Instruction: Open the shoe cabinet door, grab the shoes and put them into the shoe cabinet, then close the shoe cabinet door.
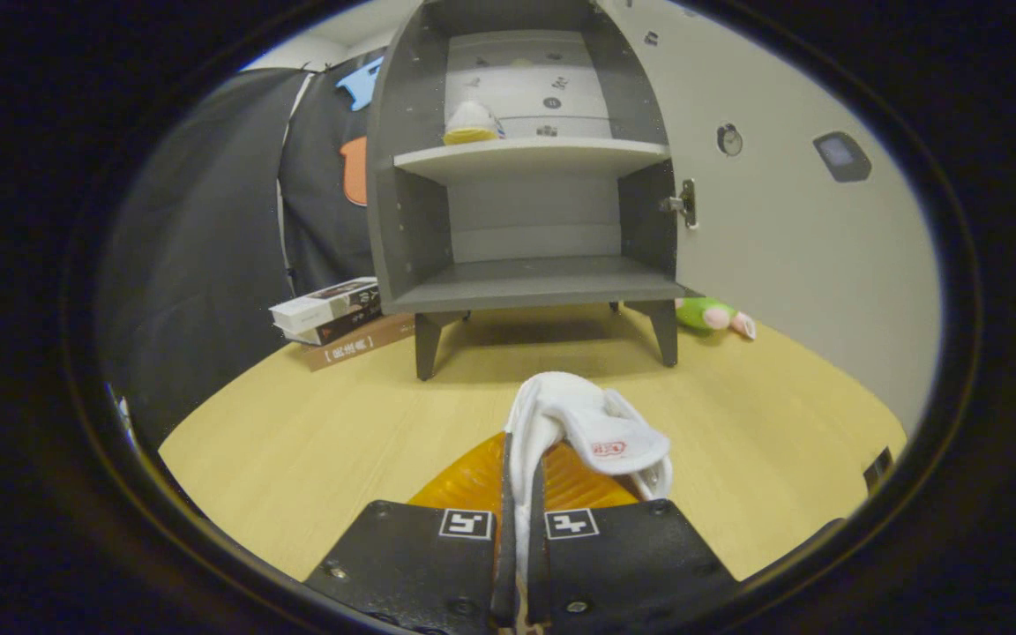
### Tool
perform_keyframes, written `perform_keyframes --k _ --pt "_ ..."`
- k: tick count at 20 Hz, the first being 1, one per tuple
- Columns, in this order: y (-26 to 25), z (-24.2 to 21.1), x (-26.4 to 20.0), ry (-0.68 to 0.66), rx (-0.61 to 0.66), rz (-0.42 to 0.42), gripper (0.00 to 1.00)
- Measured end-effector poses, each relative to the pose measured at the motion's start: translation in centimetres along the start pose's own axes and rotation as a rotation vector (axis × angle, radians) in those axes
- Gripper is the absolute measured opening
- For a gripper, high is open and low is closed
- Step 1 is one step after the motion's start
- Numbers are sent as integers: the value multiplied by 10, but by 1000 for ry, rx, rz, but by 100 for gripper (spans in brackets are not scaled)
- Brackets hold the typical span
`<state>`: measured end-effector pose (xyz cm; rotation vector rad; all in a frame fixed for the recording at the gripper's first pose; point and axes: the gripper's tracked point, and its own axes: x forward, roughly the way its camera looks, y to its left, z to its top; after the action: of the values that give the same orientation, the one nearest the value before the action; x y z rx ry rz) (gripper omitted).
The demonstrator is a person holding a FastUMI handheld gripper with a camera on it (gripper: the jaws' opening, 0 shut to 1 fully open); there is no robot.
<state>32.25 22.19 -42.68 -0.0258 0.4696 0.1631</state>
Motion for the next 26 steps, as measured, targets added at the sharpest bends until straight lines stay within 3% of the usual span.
perform_keyframes --k 13,20,26 --pt "-7 171 -58 -218 -71 -9 8" --pt "-5 273 -45 -205 -67 -2 9" --pt "-33 360 -3 -210 -84 -125 9"
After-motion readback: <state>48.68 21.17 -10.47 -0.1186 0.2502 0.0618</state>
